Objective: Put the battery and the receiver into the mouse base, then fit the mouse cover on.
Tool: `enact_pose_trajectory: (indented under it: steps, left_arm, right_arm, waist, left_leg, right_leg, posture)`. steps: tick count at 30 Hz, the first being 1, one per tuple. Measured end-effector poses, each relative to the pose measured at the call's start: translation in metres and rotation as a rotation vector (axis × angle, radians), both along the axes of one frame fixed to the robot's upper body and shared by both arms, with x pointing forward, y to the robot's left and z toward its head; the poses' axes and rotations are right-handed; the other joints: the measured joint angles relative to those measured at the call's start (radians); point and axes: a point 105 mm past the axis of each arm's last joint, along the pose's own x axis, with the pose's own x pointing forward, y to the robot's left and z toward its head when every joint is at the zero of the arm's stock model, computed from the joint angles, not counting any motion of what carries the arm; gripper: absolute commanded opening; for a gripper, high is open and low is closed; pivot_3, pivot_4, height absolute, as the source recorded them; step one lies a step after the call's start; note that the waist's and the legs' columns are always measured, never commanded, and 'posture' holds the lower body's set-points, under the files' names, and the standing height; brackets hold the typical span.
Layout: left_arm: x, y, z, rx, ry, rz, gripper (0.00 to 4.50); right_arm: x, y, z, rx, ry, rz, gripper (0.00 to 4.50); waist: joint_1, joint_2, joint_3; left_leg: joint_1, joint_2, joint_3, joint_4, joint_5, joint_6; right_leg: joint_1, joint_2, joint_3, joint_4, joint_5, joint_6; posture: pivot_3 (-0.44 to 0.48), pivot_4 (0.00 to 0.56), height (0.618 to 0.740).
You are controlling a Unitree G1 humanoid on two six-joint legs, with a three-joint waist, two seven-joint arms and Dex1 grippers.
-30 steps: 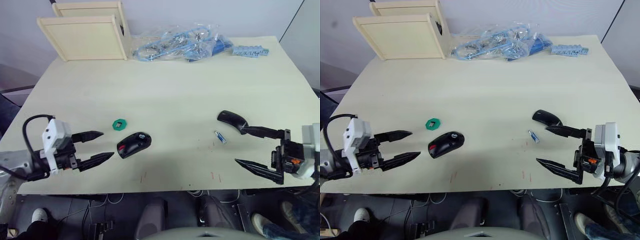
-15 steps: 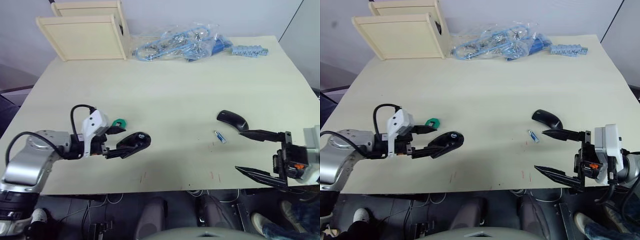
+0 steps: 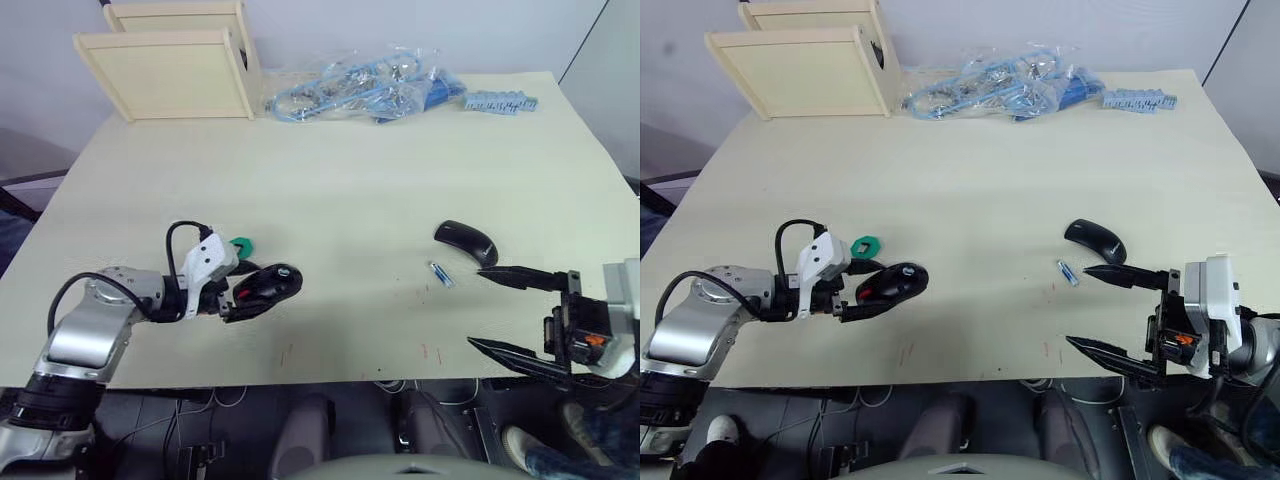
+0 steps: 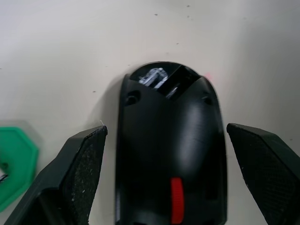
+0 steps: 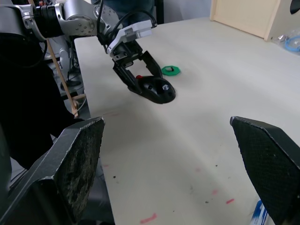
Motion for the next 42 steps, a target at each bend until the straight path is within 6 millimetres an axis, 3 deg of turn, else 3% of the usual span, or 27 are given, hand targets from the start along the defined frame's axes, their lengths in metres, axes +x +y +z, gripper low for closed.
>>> enact_pose_trajectory:
  steps: [14, 19, 31, 42]
  left_arm:
    - [0.001, -0.008, -0.010, 0.012, -0.018, -0.029, 4.39]
    - [0.002, -0.007, -0.012, 0.020, -0.024, -0.017, 2.98]
    - [0.002, -0.006, -0.010, 0.019, -0.020, -0.041, 2.98]
    - [0.010, -0.018, 0.016, 0.022, -0.060, -0.159, 2.98]
  right_arm:
    - [0.000, 0.000, 0.000, 0.001, -0.001, -0.003, 4.50]
    - [0.000, -0.001, -0.001, -0.001, 0.004, -0.007, 4.50]
    - [0.001, -0.001, -0.002, 0.005, 0.002, -0.023, 4.50]
    - [0.004, -0.002, -0.002, 0.004, 0.000, -0.052, 4.50]
  waist:
    - [0.000, 0.000, 0.000]
    - [0.000, 0.000, 0.000]
    - [0.000, 0.000, 0.000]
    - [0.000, 0.000, 0.000]
  left_leg:
    - [0.000, 0.000, 0.000, 0.000, 0.000, 0.000]
    - [0.000, 0.000, 0.000, 0.000, 0.000, 0.000]
    - [0.000, 0.000, 0.000, 0.000, 0.000, 0.000]
    - [0.000, 0.000, 0.000, 0.000, 0.000, 0.000]
  right_leg:
    - [0.000, 0.000, 0.000, 0.000, 0.000, 0.000]
    - [0.000, 0.000, 0.000, 0.000, 0.000, 0.000]
    - [0.000, 0.000, 0.000, 0.000, 0.000, 0.000]
    - [0.000, 0.000, 0.000, 0.000, 0.000, 0.000]
  posture:
    - [0.000, 0.150, 0.740]
    - [0.000, 0.150, 0.740]
    - [0.000, 0.150, 0.740]
    - [0.000, 0.150, 0.740]
